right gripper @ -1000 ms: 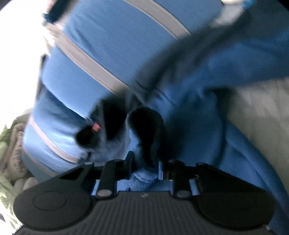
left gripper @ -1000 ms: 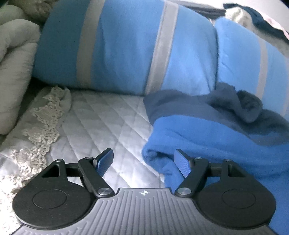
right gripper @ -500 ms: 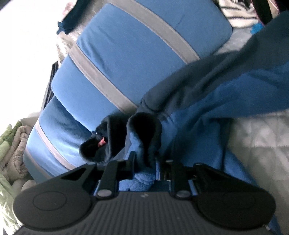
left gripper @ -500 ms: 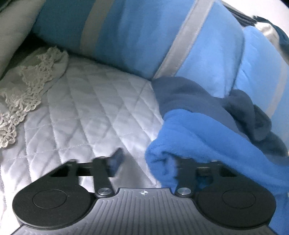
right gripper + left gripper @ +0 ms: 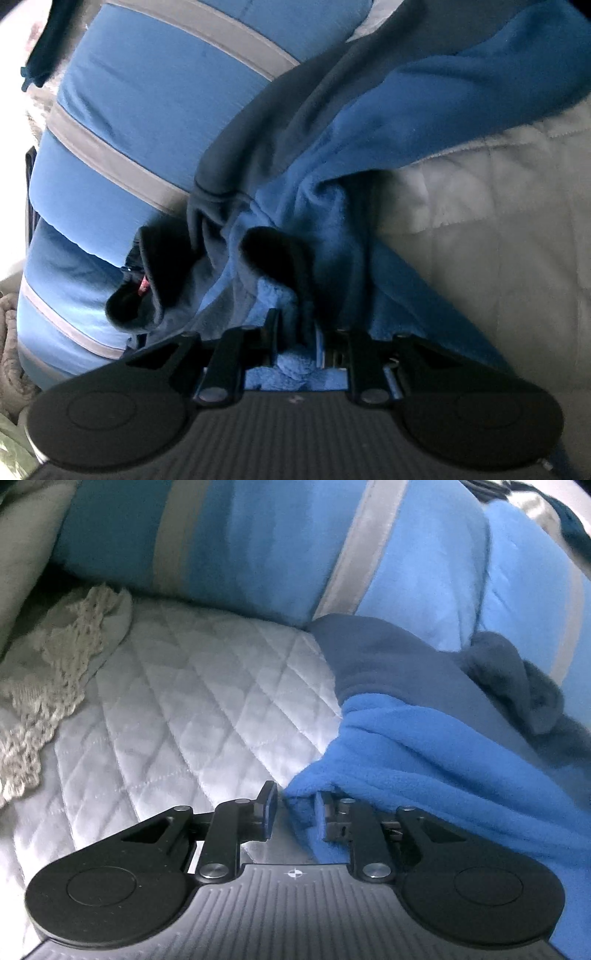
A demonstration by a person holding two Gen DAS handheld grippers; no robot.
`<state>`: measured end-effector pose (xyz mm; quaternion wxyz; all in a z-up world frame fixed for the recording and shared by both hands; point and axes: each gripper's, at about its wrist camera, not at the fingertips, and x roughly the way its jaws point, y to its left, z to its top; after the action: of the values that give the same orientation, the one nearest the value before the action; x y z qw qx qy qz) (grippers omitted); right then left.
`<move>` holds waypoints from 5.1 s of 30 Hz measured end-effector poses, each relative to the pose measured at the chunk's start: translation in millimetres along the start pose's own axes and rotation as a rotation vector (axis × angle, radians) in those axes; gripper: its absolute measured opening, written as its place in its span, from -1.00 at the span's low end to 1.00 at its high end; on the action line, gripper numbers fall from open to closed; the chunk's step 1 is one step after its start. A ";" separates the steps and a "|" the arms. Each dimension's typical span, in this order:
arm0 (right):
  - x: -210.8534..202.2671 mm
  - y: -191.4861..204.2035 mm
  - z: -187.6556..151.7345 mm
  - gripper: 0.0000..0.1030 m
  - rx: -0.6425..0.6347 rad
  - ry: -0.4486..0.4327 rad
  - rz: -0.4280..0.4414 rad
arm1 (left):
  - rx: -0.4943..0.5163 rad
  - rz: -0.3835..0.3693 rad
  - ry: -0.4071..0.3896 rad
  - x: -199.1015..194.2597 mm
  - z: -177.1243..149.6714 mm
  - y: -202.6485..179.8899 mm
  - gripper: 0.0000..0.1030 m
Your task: Fold clothes
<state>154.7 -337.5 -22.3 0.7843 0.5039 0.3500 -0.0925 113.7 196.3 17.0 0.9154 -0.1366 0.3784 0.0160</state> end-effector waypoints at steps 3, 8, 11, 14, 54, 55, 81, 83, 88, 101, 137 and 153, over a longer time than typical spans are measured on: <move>0.7 -8.5 -1.5 -0.64 0.052 0.014 -0.001 | -0.014 -0.001 0.013 0.0 -1.3 2.3 -0.30; -22.5 -2.7 -8.6 -0.65 -0.003 -0.080 0.006 | -0.032 -0.006 0.033 -0.8 -3.5 5.6 -0.01; -29.3 -6.8 -7.2 -0.65 -0.004 -0.101 -0.020 | -0.042 -0.035 0.005 -10.3 -2.4 5.2 -0.01; -24.8 -12.9 -5.4 -0.63 0.024 -0.065 -0.038 | -0.089 -0.087 -0.084 -27.9 2.2 7.0 -0.01; 67.5 274.6 -179.6 0.99 -1.166 -0.103 -0.003 | -0.534 -0.333 0.068 37.8 -13.0 30.7 -0.19; 79.6 289.4 -186.0 0.99 -1.199 -0.077 0.020 | -0.558 -0.353 0.069 39.4 -13.3 34.6 -0.18; 263.4 401.0 -196.6 -0.89 -1.189 -0.112 -0.096 | -0.798 -0.409 0.075 29.6 -34.0 53.8 -0.59; 262.4 399.7 -194.5 -0.89 -1.178 -0.110 -0.094 | -0.806 -0.416 0.077 28.8 -33.9 54.3 -0.59; 260.2 394.4 -195.3 -0.93 -1.167 -0.138 -0.100 | -0.783 -0.381 0.088 20.9 -37.8 49.6 -0.60; 242.2 392.6 -195.0 0.32 -1.184 -0.039 -0.073 | -0.733 -0.326 0.101 17.2 -36.3 53.9 -0.29; 236.0 376.1 -192.9 -0.80 -1.208 -0.083 -0.154 | -0.634 -0.226 -0.019 -1.6 -13.1 67.9 -1.00; 158.7 368.9 -180.4 1.00 -1.283 -0.036 -0.080 | -0.567 -0.176 -0.119 -34.7 -1.2 53.0 0.26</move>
<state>373.2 25.1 98.9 0.9315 -0.0805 0.3409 0.0977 81.1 249.6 27.8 0.8592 -0.4179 0.2911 0.0497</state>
